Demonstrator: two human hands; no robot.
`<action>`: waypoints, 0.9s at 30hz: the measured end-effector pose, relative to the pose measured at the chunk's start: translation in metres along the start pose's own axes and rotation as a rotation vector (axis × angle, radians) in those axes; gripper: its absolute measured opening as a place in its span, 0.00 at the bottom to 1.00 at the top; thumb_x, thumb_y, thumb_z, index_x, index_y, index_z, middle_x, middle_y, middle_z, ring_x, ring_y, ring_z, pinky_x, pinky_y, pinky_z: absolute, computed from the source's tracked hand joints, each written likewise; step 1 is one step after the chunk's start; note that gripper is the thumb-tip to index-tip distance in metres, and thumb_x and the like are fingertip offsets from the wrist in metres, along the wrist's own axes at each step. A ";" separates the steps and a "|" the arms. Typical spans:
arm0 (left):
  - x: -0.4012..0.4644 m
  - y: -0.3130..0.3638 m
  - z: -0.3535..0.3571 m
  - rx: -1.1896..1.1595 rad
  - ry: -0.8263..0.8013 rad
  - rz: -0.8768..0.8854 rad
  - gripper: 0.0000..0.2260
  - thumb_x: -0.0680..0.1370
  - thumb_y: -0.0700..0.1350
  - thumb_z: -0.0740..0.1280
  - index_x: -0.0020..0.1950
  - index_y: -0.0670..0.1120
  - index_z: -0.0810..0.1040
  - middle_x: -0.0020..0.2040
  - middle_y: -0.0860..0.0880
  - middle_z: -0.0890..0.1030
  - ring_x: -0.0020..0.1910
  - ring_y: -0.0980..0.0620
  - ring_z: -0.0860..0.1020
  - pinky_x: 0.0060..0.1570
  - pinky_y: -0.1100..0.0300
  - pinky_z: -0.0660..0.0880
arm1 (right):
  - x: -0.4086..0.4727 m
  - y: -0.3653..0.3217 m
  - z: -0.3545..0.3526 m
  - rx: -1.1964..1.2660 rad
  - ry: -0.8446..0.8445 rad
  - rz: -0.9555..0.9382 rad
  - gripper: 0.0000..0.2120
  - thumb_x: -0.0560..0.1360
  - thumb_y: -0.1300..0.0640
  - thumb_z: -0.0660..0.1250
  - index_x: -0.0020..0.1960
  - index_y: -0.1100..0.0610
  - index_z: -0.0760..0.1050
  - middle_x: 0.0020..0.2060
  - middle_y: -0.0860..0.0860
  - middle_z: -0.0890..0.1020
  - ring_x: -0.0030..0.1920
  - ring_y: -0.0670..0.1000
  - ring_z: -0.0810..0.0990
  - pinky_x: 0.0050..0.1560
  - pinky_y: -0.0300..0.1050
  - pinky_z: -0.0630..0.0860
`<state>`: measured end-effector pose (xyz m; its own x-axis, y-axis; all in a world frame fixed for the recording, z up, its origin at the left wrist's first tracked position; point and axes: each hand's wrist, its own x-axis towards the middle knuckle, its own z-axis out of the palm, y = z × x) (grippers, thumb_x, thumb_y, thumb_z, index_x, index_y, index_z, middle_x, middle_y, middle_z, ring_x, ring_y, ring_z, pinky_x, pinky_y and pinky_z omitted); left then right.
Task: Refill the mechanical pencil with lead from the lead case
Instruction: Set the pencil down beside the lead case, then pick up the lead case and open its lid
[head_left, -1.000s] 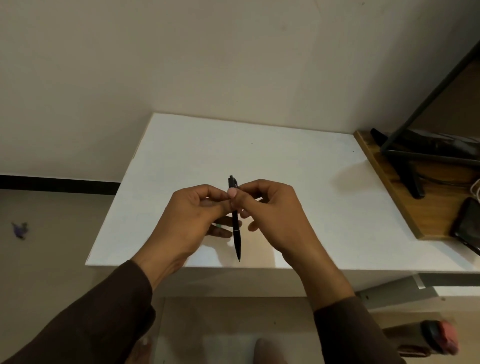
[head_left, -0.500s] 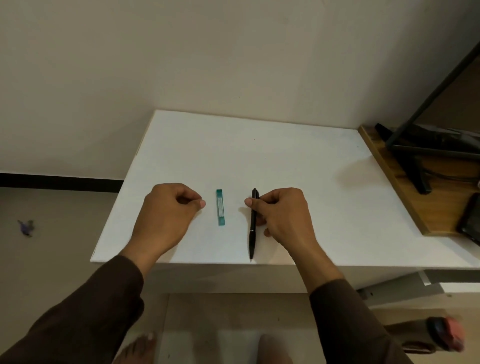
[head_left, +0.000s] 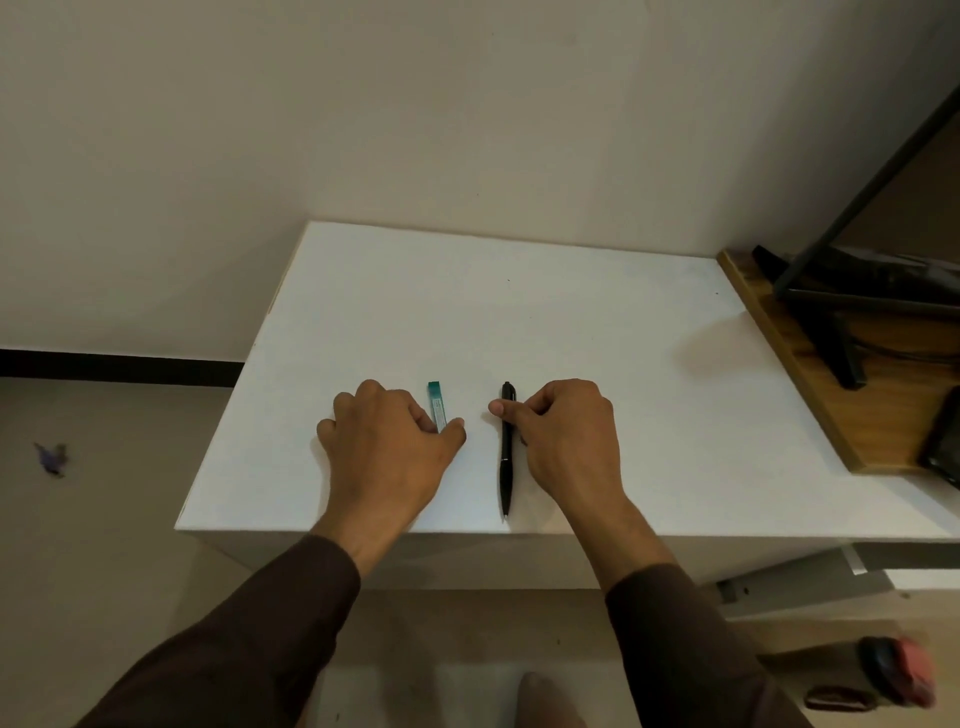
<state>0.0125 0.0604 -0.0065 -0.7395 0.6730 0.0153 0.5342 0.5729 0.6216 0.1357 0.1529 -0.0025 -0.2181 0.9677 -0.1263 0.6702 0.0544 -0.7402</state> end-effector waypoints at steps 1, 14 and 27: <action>0.000 0.001 0.000 -0.012 0.000 -0.008 0.16 0.73 0.58 0.74 0.33 0.48 0.82 0.42 0.48 0.83 0.52 0.44 0.77 0.52 0.48 0.68 | -0.001 -0.001 -0.001 -0.014 0.015 -0.007 0.20 0.73 0.44 0.76 0.39 0.61 0.81 0.30 0.52 0.81 0.29 0.47 0.76 0.32 0.41 0.70; -0.026 0.023 -0.026 -0.251 0.096 0.240 0.10 0.75 0.53 0.75 0.42 0.46 0.83 0.46 0.51 0.79 0.48 0.52 0.76 0.42 0.67 0.68 | -0.022 -0.029 -0.013 0.570 -0.257 -0.030 0.06 0.77 0.53 0.75 0.45 0.56 0.87 0.32 0.47 0.86 0.24 0.44 0.74 0.27 0.38 0.71; 0.021 -0.008 -0.051 -0.961 -0.378 -0.026 0.05 0.76 0.43 0.74 0.46 0.42 0.89 0.42 0.46 0.87 0.39 0.52 0.83 0.37 0.57 0.81 | -0.023 -0.029 -0.021 0.404 -0.410 -0.246 0.06 0.78 0.51 0.73 0.49 0.51 0.88 0.39 0.46 0.89 0.42 0.40 0.86 0.37 0.26 0.74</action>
<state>-0.0277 0.0460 0.0287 -0.4801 0.8641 -0.1512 -0.1560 0.0855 0.9840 0.1358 0.1341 0.0358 -0.6399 0.7613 -0.1044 0.2622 0.0887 -0.9609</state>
